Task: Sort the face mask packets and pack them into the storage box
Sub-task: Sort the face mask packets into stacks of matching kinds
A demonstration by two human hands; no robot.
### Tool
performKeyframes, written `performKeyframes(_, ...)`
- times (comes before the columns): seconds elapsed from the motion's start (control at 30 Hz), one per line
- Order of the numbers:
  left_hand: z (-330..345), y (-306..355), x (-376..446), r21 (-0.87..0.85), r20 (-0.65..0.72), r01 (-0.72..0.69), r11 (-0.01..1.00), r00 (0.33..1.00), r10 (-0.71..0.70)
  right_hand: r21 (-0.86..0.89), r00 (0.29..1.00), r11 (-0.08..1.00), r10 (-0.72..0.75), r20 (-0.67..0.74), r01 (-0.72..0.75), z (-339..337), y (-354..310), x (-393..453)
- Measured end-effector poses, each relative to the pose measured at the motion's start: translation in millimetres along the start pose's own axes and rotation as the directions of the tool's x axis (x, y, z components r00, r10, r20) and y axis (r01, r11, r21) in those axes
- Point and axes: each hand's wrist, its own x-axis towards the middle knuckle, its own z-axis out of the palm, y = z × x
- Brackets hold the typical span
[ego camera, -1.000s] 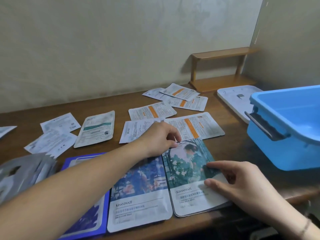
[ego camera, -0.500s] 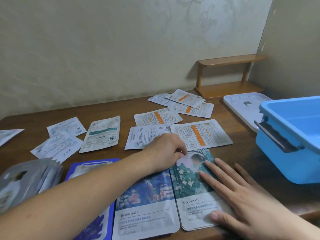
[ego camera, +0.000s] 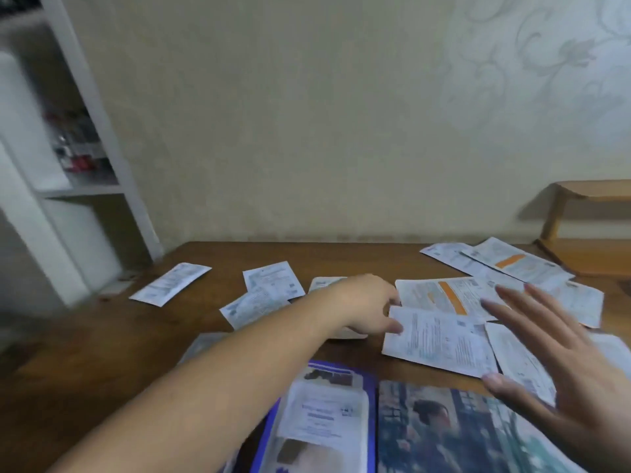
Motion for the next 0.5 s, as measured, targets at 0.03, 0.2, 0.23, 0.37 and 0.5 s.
performKeyframes(0.03, -0.6, -20.9, -4.7, 0.004, 0.054, 0.058, 0.998, 0.997, -0.058, -0.001, 0.999, 1.000, -0.030, 0.038, 0.030, 3.3, -11.5, 17.3)
performKeyframes(0.2, 20.4, -84.8, -17.1, 0.142, 0.184, 0.079, 0.987, 0.977, -0.105, -0.032, 0.924, 0.997, -0.058, 0.377, 0.076, 44.1, -50.6, 104.1)
performKeyframes(0.23, 24.9, -88.9, -17.4, 0.139, 0.164, 0.065, 0.988, 0.983, -0.088, -0.019, 0.900, 0.997, -0.057, 0.432, 0.072, 55.1, -54.4, 116.3)
performKeyframes(0.37, 34.0, -99.1, -16.7, 0.166, 0.081, -0.018, 0.986, 0.997, 0.005, -0.020, 0.828, 0.996, -0.060, 0.558, 0.085, 85.7, -57.6, 139.8)
performKeyframes(0.5, 36.7, -100.9, -21.7, 0.273, 0.076, -0.098, 0.957, 0.994, 0.081, -0.007, 0.815, 0.998, -0.051, 0.578, 0.068, 98.3, -51.4, 141.3)
